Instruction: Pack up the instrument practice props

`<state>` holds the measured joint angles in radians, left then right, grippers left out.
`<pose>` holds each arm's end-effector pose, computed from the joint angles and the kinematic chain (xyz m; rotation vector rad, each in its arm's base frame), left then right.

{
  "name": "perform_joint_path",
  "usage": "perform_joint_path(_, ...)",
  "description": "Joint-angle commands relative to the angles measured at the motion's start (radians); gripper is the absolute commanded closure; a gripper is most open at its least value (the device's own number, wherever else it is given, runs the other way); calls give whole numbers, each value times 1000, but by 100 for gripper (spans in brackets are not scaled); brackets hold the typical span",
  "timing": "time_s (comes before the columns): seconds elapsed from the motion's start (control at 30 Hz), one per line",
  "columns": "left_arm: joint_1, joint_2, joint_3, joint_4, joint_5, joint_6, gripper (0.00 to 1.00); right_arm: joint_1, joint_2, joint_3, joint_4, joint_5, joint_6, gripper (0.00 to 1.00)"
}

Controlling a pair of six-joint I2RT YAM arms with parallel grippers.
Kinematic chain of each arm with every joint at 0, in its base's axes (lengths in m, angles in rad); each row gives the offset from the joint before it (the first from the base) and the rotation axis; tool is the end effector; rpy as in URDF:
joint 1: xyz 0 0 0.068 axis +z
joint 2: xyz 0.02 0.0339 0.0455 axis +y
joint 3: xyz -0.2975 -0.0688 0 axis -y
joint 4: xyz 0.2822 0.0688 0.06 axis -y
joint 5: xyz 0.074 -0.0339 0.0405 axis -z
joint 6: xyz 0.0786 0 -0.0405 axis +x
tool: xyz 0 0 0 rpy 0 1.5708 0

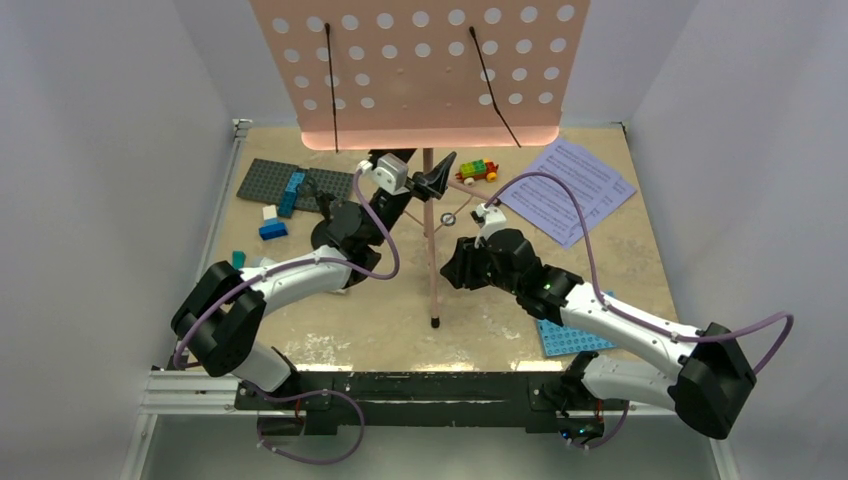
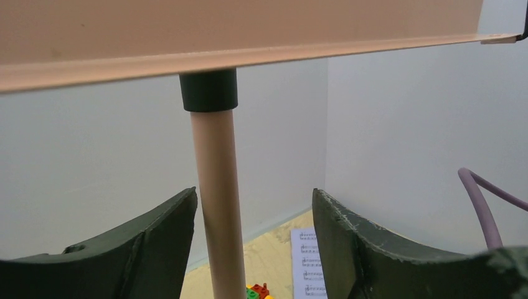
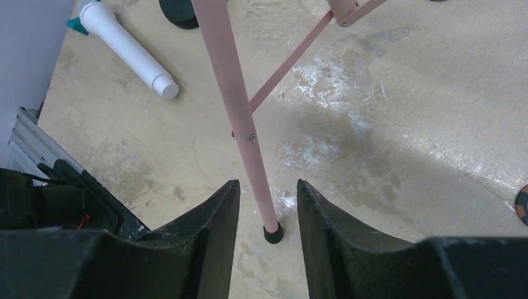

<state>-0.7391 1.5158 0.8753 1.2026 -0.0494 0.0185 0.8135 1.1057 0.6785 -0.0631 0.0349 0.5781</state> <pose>0.2944 -0.2631 0.3713 0.3372 0.9716 -0.6325 0.2100 0.2182 0.2452 -0.2317 2.1525 0.8033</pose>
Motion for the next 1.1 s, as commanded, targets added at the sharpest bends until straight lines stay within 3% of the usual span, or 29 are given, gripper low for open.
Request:
perform_joint_path(0.0,-2,-2,-5,54,-15,-4,27,6,3,43,-6,15,-16,56)
perform_joint_path(0.13,-2,-6,2,37,-33,14,32,6,0,44,-7,15,-14,57)
perform_joint_path(0.37,-1,-4,47,-16,-27,41,55,7,-47,38,-9,26,-13,56)
perform_joint_path(0.5,0,-3,56,-33,-29,49,62,3,-88,44,-5,51,-27,54)
perform_joint_path(0.7,0,1,70,-67,-29,60,70,-41,-142,104,-36,54,-52,42)
perform_joint_path(0.83,0,10,86,-90,-37,64,68,-133,-175,120,-37,-28,-3,36)
perform_joint_path(1.07,0,19,96,-94,-40,60,66,-271,-174,131,2,-164,65,35)
